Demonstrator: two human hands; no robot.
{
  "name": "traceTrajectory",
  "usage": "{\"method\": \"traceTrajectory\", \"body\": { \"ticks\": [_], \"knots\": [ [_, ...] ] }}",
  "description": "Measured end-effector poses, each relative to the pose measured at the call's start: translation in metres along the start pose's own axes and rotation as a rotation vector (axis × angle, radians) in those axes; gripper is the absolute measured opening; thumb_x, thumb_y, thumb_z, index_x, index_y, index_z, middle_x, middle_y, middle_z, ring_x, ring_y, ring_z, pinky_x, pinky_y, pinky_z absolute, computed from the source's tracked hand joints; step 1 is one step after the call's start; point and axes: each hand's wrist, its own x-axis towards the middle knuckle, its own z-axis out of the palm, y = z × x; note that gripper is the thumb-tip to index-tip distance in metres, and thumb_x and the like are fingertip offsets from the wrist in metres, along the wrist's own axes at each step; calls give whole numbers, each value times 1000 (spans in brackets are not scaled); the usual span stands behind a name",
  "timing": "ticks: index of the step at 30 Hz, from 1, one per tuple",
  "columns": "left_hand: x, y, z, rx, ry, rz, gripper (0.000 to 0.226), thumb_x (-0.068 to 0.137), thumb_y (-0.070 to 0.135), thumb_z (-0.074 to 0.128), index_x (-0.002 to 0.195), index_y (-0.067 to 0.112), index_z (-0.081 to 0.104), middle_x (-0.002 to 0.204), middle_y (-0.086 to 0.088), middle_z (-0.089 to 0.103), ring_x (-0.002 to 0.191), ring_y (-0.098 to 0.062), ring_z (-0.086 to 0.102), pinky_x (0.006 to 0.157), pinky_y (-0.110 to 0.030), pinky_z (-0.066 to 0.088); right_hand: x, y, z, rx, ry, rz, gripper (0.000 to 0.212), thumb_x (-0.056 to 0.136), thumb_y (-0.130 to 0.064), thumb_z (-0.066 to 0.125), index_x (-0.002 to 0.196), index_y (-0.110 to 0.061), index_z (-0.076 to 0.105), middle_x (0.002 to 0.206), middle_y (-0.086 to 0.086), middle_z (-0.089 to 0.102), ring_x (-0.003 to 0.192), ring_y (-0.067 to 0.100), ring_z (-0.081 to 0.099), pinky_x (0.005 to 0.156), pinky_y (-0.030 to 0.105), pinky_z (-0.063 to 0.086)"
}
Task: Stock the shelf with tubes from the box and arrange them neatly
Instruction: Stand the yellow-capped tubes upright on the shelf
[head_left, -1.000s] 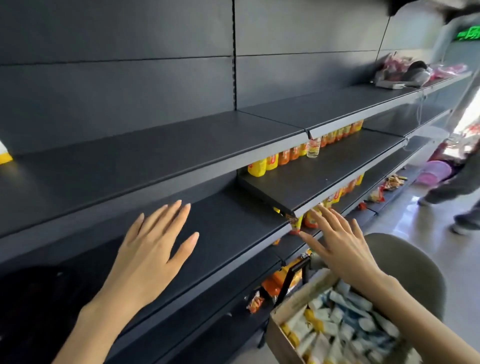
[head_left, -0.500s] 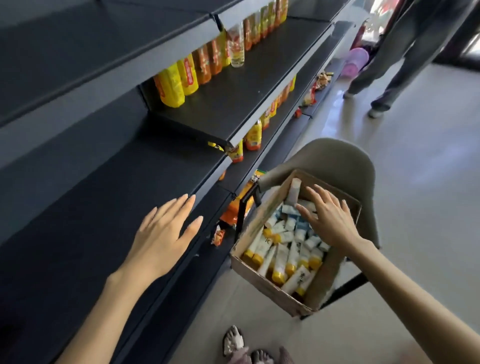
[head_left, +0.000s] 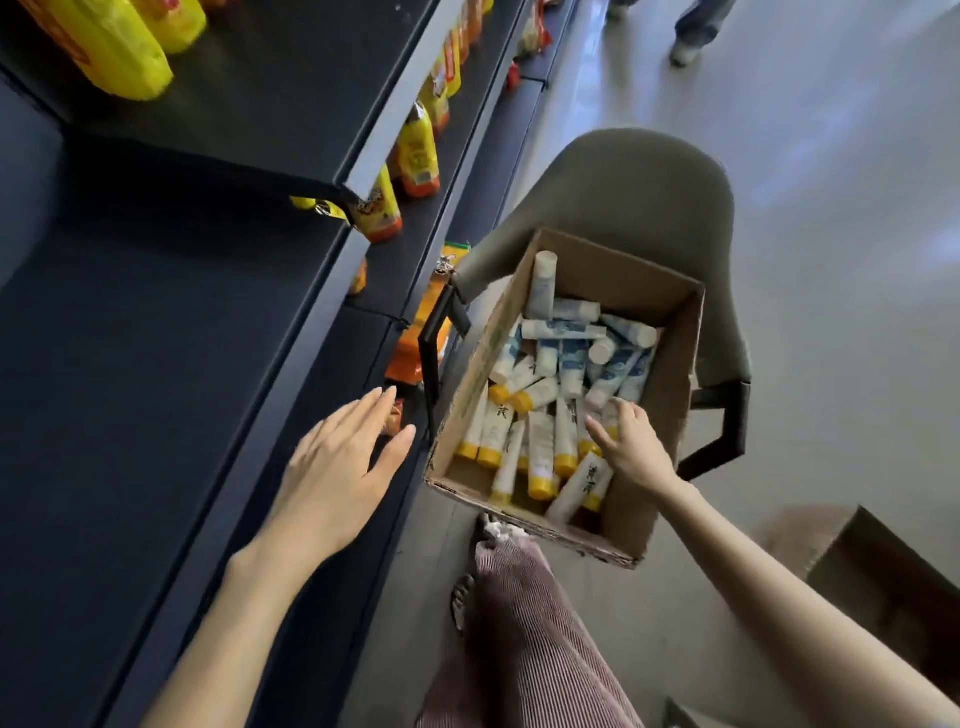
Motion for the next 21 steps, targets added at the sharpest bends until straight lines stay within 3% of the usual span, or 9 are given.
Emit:
{"method": "traceTrajectory", "body": {
  "ticks": [7,13,21],
  "knots": [
    [50,9,52,-15,-103,27,72,85,64,13,150,33,15,157,14,18,143,-3,12,116,-31,10,33,47,50,-58,-203,65,72,92,-34,58,147,-4,21,148,17,29,130,36,39,100,42,41],
    [74,18,83,-3,-157,81,75,83,65,9,151,33,16,157,14,18,143,-2,12,116,-28,8,58,65,69,-279,-204,41,60,89,-15,61,142,-14,33,138,12,41,121,31,45,85,43,50],
    [78,12,107,-58,-181,80,67,89,59,19,150,30,21,155,14,23,142,-2,16,115,-29,14,72,70,74,-383,-133,-22,50,80,-6,65,125,-14,45,123,12,48,109,32,47,72,34,38]
  ]
}}
